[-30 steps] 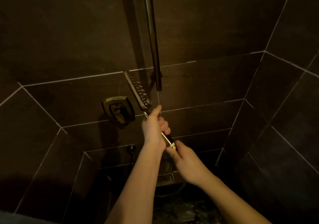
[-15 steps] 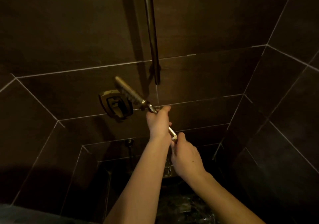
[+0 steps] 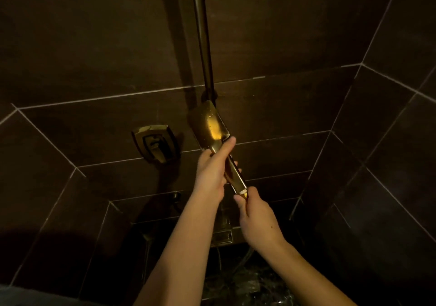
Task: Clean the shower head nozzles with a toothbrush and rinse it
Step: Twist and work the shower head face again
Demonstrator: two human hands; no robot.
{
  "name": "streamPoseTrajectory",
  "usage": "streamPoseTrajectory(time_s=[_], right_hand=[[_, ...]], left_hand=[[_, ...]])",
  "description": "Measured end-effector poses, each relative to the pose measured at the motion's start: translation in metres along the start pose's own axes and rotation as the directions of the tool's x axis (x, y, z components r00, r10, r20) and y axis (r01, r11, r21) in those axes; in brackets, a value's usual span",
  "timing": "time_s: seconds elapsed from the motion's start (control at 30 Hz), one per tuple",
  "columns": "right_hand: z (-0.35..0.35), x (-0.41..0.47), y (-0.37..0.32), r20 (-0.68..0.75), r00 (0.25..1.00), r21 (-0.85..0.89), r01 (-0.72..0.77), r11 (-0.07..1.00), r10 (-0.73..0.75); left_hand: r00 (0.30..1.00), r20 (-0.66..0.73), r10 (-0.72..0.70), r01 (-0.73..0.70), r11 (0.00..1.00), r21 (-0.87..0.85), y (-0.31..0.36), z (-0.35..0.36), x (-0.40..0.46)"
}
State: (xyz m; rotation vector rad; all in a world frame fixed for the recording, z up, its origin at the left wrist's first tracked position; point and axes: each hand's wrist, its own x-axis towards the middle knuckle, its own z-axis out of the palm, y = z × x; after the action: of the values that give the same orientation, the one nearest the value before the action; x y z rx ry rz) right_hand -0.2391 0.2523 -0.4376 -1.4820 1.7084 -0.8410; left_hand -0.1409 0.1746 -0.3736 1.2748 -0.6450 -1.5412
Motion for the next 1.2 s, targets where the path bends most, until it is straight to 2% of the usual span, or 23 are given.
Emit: streamPoseTrajectory(time_s=[0.1,0.17,0.2,0.23,0.27,0.3,0.33,0.4,0.47,0.53,0.6,0.7,0.77,0.8,0.83,0.9,0.93,0.97,1.0,1.07,1.13,1.2], right_hand=[[0.005,-0.002,0.001,-0.006,0.999,-0.132,0.036,0.991,-0.038],[0.005,-0.004,0.0,0.078,0.997,-0.057,0.034,0.998,-0.029],[0.003,-0.004,-0.002,0.162,0.987,0.076,-0.009,0.997,-0.004],[0.0,-0.004,-0.002,0.272,0.962,0.258,-0.1,0.961,0.027],[-0.003,-0.004,-0.003,0.373,0.927,0.431,-0.204,0.879,0.032],[-0.008,-0.005,-0.004,0.424,0.906,0.542,-0.275,0.794,0.024],[-0.011,-0.004,-0.006,0.416,0.909,0.583,-0.28,0.763,0.016],[-0.013,-0.003,-0.006,0.284,0.959,0.486,-0.156,0.86,0.014],[-0.011,-0.002,-0.006,0.113,0.994,0.234,-0.034,0.972,0.007],[-0.01,-0.002,-0.005,0.0,1.0,-0.014,-0.001,1.0,0.001],[-0.009,-0.004,-0.005,-0.03,0.999,-0.138,0.011,0.99,-0.015],[-0.007,-0.009,-0.01,0.041,0.998,-0.11,0.044,0.993,-0.04],[-0.01,-0.011,-0.012,0.137,0.989,0.022,0.047,0.999,-0.05],[-0.012,-0.012,-0.012,0.206,0.978,0.146,0.005,0.989,-0.035],[-0.014,-0.011,-0.011,0.284,0.959,0.288,-0.08,0.954,-0.005],[-0.019,-0.012,-0.011,0.428,0.903,0.521,-0.273,0.809,0.029],[-0.019,-0.013,-0.011,0.444,0.895,0.567,-0.314,0.762,0.038],[-0.019,-0.013,-0.012,0.414,0.909,0.567,-0.303,0.766,0.053],[-0.019,-0.014,-0.011,0.34,0.938,0.506,-0.243,0.828,0.068],[-0.017,-0.014,-0.007,0.157,0.987,0.223,-0.071,0.972,0.036],[-0.016,-0.016,-0.003,0.065,0.998,-0.002,0.021,1.0,-0.02],[-0.014,-0.019,-0.003,0.047,0.997,-0.155,0.072,0.985,-0.065]], left_hand=[[0.994,-0.109,0.017,-0.02,0.999,-0.026,-0.009,0.008,0.001],[0.991,-0.13,-0.024,0.017,0.998,-0.055,-0.009,0.007,0.004],[0.994,-0.072,-0.081,0.074,0.992,-0.104,-0.007,0.002,0.007],[0.991,0.056,-0.123,0.13,0.979,-0.159,-0.006,-0.002,0.009],[0.969,0.2,-0.146,0.188,0.96,-0.209,-0.004,-0.006,0.01],[0.943,0.301,-0.139,0.221,0.941,-0.256,-0.001,-0.009,0.013],[0.924,0.363,-0.122,0.236,0.928,-0.288,0.001,-0.01,0.012],[0.948,0.295,-0.121,0.194,0.953,-0.234,0.006,-0.006,0.009],[0.987,0.131,-0.092,0.106,0.989,-0.105,0.006,-0.001,0.004],[1.0,0.003,-0.03,0.03,0.999,-0.027,0.006,0.004,-0.003],[1.0,0.002,0.007,-0.007,0.999,0.032,0.004,0.011,-0.011],[0.998,-0.059,0.036,-0.034,0.999,0.021,-0.005,0.018,-0.01],[0.998,-0.065,-0.002,-0.002,0.998,-0.06,-0.005,0.013,-0.006],[0.998,-0.007,-0.064,0.062,0.989,-0.134,-0.004,0.008,-0.002],[0.989,0.096,-0.115,0.132,0.971,-0.201,-0.004,0.002,0.0],[0.95,0.278,-0.141,0.222,0.932,-0.287,-0.006,-0.006,0.008],[0.934,0.327,-0.144,0.245,0.924,-0.295,-0.005,-0.007,0.006],[0.935,0.314,-0.161,0.251,0.929,-0.27,-0.004,-0.005,0.003],[0.949,0.258,-0.182,0.24,0.948,-0.211,-0.002,-0.002,0.0],[0.984,0.091,-0.154,0.163,0.981,-0.105,0.001,0.001,-0.006],[0.997,-0.01,-0.075,0.073,0.99,-0.122,0.001,0.002,-0.007],[0.998,-0.055,-0.017,0.011,0.995,-0.097,-0.007,0.007,-0.008]])
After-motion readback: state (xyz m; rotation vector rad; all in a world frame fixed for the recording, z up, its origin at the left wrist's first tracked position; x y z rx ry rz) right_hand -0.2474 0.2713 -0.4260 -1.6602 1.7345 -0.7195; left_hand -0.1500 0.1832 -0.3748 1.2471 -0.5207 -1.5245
